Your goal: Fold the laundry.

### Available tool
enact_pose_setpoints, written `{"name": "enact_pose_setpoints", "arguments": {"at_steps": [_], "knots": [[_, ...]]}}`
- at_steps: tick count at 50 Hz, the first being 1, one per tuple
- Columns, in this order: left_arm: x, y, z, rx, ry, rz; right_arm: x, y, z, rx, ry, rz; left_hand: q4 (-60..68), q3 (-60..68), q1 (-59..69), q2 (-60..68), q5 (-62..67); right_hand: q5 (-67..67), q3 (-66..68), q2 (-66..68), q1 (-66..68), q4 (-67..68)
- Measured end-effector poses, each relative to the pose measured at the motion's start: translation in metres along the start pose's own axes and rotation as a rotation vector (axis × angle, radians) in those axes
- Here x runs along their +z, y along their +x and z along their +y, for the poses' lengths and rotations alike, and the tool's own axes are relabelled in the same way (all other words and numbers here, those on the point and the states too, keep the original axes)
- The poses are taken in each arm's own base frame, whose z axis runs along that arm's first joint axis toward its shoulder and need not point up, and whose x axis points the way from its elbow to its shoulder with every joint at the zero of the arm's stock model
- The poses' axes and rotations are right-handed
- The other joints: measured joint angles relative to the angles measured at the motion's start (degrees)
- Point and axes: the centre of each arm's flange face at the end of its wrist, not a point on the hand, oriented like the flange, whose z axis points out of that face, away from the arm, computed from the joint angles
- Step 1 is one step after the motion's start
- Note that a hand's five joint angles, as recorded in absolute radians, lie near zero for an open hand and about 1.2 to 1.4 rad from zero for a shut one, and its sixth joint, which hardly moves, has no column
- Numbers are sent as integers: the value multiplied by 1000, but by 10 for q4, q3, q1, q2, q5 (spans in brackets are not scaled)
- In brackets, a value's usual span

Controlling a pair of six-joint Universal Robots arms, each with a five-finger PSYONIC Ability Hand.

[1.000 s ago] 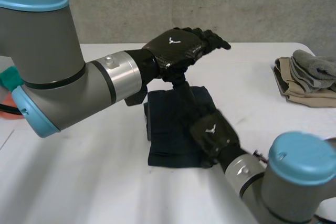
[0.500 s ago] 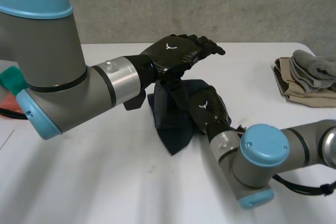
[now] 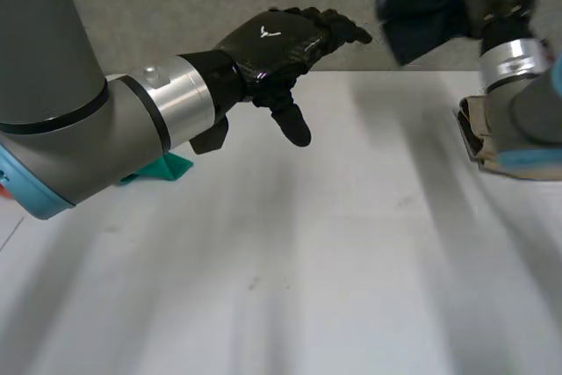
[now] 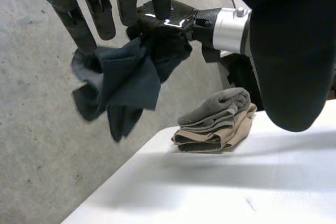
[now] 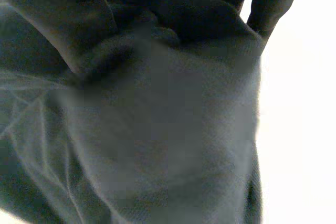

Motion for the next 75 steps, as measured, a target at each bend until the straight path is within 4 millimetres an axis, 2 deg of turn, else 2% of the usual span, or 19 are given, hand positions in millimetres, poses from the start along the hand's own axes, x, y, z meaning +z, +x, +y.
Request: {"name": "enact_pose_setpoints", "arguments": {"at_steps": [1,3,6,11,16,17,19,23,24,26,33,46,49,52,62,66,70,73,75], "knots": [[0,0,0,0,0,0,0,0,0,0,0,0,0,0,0,0,0,0,0,0,0,0],[0,1,0,3,4,3,13,41,25,-29,9,45,0,0,0,0,0,8,1,2,0,0],[0,3,3,0,-2,7,17,80,60,-48,-6,72,0,0,0,0,0,8,1,2,0,0],[0,6,9,-9,-19,15,4,130,129,-67,-66,60,0,0,0,0,0,8,1,2,0,0],[1,7,15,-18,-36,20,-26,159,190,-77,-133,-5,0,0,0,0,0,8,3,2,0,0],[1,7,15,-18,-36,20,-26,159,190,-77,-133,-5,0,0,0,0,0,8,3,2,0,0],[1,8,18,-22,-44,22,-51,173,221,-69,-181,-61,0,0,0,0,0,8,3,2,0,1],[1,8,20,-24,-49,23,-70,178,240,-48,-215,-114,0,0,0,0,0,21,6,7,0,1],[2,8,23,-27,-54,24,-87,181,252,-16,-242,-171,0,0,0,0,0,31,13,8,0,1],[2,9,25,-30,-59,25,-96,182,258,13,-256,-206,0,0,0,0,0,38,19,8,0,1],[2,10,28,-37,-69,29,-105,195,254,97,-266,-234,0,0,0,0,0,44,21,8,0,1],[1,15,24,-33,-62,38,-51,241,184,173,-57,-137,0,0,0,0,0,44,21,8,0,1],[1,15,25,-33,-62,39,-47,246,178,187,-12,-122,0,0,0,0,0,45,21,9,0,1],[2,16,26,-35,-66,39,-51,243,186,208,-1,-129,0,0,0,0,0,45,21,8,0,1],[2,17,31,-44,-78,44,-89,207,237,285,-111,-266,0,0,0,0,0,41,15,4,-1,-5],[2,18,31,-44,-78,46,-95,203,239,302,-134,-293,0,0,0,0,0,-133,-183,-187,-144,-210],[2,19,31,-44,-78,47,-95,212,228,315,-151,-272,0,0,0,0,0,-459,-512,-516,-473,-535],[2,19,30,-44,-78,48,-94,226,216,325,-170,-229,0,0,0,0,0,-482,-537,-535,-488,-563],[2,20,30,-44,-77,50,-96,248,202,339,-207,-166,0,0,0,0,0,-482,-538,-535,-488,-564]]}}
